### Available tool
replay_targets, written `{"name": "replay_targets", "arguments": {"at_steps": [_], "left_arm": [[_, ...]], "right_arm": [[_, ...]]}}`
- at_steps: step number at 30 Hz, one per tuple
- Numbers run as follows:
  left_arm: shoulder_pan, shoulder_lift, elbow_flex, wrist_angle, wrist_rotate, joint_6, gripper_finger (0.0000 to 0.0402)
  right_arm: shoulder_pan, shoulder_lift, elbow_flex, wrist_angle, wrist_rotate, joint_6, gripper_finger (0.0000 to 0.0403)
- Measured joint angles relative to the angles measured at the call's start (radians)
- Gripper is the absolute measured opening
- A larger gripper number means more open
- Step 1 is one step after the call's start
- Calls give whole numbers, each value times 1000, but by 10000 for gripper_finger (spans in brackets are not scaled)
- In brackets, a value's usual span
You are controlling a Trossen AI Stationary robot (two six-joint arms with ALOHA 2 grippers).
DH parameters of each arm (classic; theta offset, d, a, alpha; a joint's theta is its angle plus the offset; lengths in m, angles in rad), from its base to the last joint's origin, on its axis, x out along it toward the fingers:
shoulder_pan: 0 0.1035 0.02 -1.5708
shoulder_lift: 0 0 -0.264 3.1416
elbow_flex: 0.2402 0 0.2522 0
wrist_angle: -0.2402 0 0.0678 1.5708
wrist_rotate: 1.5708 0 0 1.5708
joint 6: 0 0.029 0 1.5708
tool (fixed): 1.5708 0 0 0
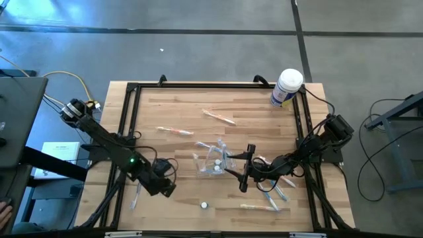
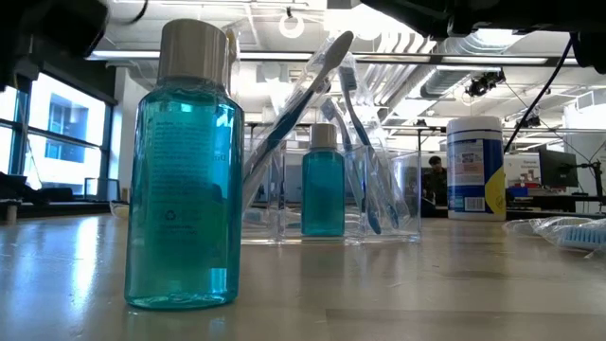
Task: Pick & Place toothbrushing station
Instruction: Put the blue toothbrush into the transparent organizer
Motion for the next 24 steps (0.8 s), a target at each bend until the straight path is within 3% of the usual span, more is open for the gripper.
{"name": "replay_targets", "arguments": {"at_steps": [6,16,24], "left_arm": [[-18,0,0,-145,109,-223,137],[-72,3,0,-219,101,-251,140],[-72,8,0,-354,190,-372,160]], "right_arm": [[0,0,0,-9,1,0,221],[0,0,0,-9,1,0,221],[0,0,0,-9,1,1,221]]}}
